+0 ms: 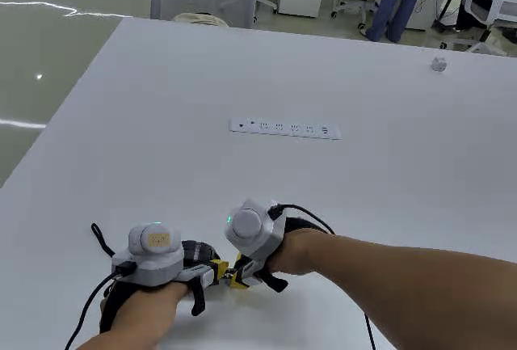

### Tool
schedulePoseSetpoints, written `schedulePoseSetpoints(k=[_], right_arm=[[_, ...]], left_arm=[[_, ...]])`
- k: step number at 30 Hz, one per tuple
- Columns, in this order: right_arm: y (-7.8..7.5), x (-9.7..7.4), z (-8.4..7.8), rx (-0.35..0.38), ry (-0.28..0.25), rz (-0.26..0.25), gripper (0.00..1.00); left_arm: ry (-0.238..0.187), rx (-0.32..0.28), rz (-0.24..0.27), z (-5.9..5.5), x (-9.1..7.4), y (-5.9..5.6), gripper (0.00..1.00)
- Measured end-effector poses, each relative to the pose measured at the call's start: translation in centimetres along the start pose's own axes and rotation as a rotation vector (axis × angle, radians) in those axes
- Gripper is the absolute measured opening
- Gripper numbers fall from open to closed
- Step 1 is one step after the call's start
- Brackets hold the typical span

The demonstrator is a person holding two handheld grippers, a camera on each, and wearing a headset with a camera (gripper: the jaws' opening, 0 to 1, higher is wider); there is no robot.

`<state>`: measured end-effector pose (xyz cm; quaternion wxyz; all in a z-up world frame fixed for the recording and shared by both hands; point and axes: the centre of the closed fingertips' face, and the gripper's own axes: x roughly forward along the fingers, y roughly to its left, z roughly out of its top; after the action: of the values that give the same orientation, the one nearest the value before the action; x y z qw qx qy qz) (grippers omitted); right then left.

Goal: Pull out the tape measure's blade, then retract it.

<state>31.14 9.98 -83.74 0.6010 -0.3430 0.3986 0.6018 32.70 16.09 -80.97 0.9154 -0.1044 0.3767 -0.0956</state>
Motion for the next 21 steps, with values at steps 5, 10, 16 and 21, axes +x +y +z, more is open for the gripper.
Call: schedulePoseSetpoints(k=[5, 10, 16, 21], right_arm=[[0.0, 0.0, 0.0, -0.038, -0.022, -0.007, 0.16], [0.3, -0.1, -0.1, -0.058, -0.056, -0.003, 0.19], [0.0, -0.6, -0.9, -0.070, -0.046, -0.020, 0.18], [-0.4, -0.5, -0.9, -0.008, -0.052, -0.040, 0.14]], left_arm=[[0.001, 0.001, 0.000, 0.0, 0.0, 0.0, 0.62], [0.004, 0.002, 0.003, 0.0, 0.0, 0.0, 0.62], [-0.004, -0.004, 0.014, 0.0, 0.0, 0.0, 0.62], [-0.005, -0.010, 0.018, 0.0, 0.0, 0.0, 0.62]])
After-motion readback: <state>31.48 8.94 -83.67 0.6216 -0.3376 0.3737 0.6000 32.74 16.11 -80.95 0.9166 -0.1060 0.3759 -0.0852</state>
